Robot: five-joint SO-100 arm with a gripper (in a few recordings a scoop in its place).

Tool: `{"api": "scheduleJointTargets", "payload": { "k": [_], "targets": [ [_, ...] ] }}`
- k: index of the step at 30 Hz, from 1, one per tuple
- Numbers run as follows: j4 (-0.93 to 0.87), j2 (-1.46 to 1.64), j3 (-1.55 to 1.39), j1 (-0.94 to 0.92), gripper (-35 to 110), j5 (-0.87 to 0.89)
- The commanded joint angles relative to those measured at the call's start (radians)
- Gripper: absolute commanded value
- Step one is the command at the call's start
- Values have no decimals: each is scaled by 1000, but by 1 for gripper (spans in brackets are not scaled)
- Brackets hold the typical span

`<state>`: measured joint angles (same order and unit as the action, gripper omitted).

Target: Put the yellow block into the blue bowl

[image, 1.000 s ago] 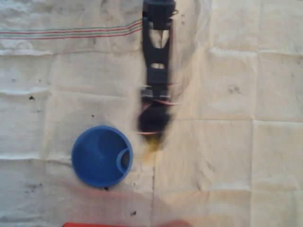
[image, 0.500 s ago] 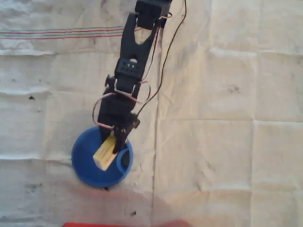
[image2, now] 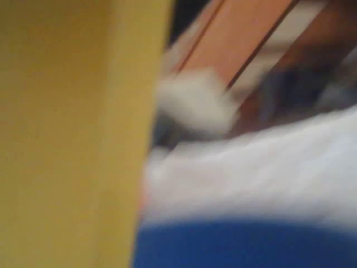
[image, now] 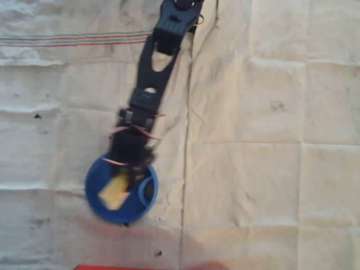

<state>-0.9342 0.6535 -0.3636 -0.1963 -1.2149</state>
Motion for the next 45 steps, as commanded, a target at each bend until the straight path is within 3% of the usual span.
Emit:
{"api": "scheduleJointTargets", "payload": {
  "k": [1, 5, 8, 16, 23, 39, 45],
  "targets": [
    [11, 58, 161, -34, 17, 11],
    [14, 67, 176, -35, 32, 11],
    [11, 86, 176, -31, 34, 11],
    [-117, 204, 175, -18, 25, 83],
    [-400, 383, 175, 67, -1, 212],
    [-896, 805, 175, 351, 0, 534],
    [-899, 934, 163, 377, 0, 672]
  ]
}}
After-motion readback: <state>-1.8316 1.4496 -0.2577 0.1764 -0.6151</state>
